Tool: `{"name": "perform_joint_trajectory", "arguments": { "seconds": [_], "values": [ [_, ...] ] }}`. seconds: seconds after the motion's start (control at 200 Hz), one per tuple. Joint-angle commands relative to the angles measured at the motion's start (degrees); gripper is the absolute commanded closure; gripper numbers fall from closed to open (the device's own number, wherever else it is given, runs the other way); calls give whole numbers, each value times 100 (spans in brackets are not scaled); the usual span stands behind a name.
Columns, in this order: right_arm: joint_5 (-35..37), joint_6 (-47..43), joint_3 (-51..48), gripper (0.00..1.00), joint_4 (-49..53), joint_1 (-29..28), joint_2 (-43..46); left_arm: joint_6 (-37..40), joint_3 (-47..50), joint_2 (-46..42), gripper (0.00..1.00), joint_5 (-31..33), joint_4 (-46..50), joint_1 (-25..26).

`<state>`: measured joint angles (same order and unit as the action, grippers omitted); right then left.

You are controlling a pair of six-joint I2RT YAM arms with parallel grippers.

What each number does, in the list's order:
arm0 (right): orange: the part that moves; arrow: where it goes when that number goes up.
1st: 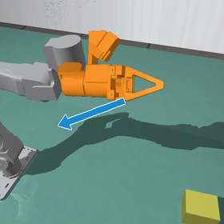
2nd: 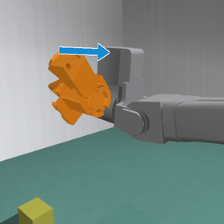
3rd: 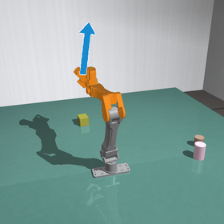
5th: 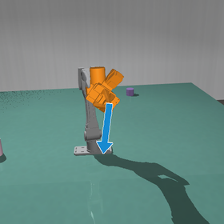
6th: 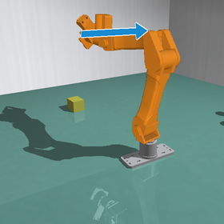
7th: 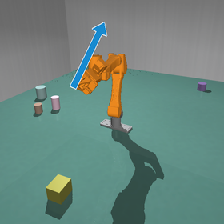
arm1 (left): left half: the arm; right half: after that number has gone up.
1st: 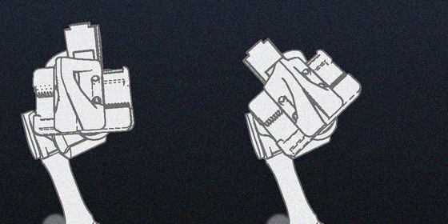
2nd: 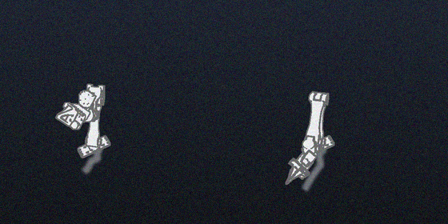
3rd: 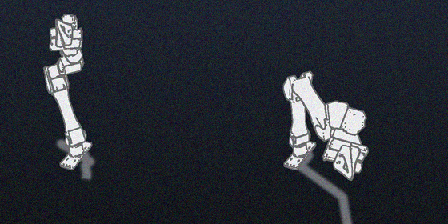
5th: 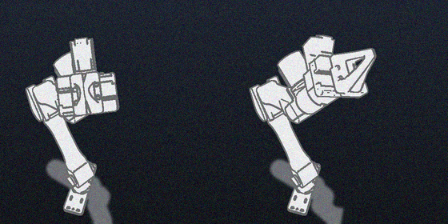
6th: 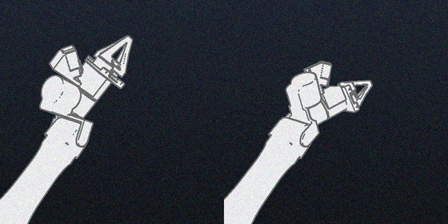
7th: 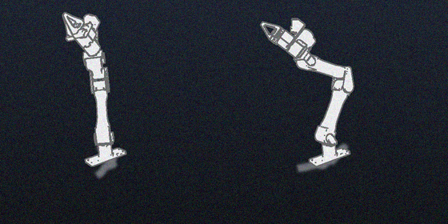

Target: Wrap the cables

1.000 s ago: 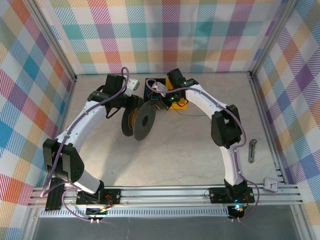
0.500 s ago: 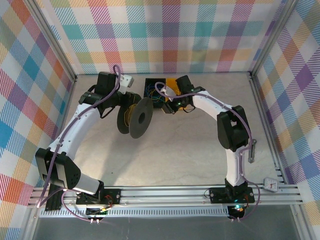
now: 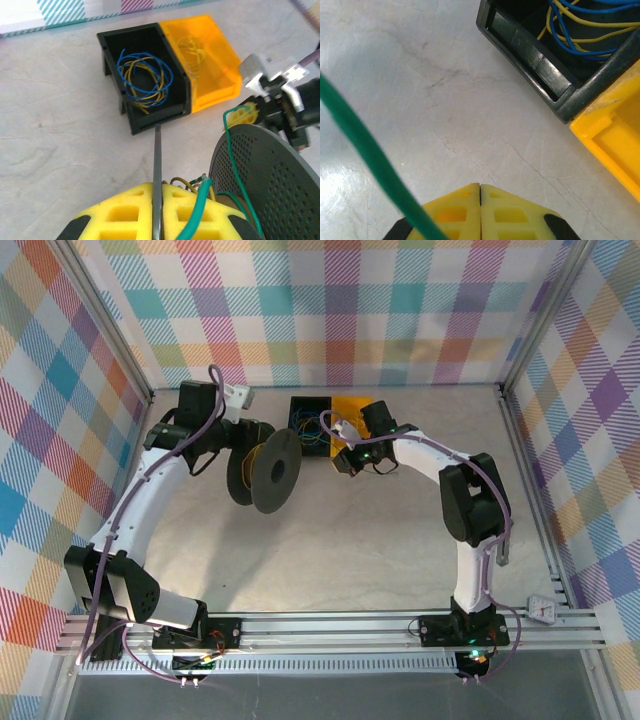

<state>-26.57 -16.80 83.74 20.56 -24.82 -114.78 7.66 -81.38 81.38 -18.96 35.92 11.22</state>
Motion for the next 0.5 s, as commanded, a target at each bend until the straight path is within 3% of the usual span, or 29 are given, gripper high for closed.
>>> {"name": "perform_joint_trajectory", "arguments": {
  "seconds": [0.0, 0.14, 0.495],
  "values": [
    [134, 291, -165, 100, 104, 141, 70, -708, -225, -421, 100, -1268, -604, -433],
    [240, 581, -267, 100, 59, 105, 185, -1644, -78, -457, 100, -2274, -1596, -829],
    [680, 1194, -408, 100, 11, -615, 363, -3724, 31, -229, 100, -2415, -3907, -1137]
  ]
}}
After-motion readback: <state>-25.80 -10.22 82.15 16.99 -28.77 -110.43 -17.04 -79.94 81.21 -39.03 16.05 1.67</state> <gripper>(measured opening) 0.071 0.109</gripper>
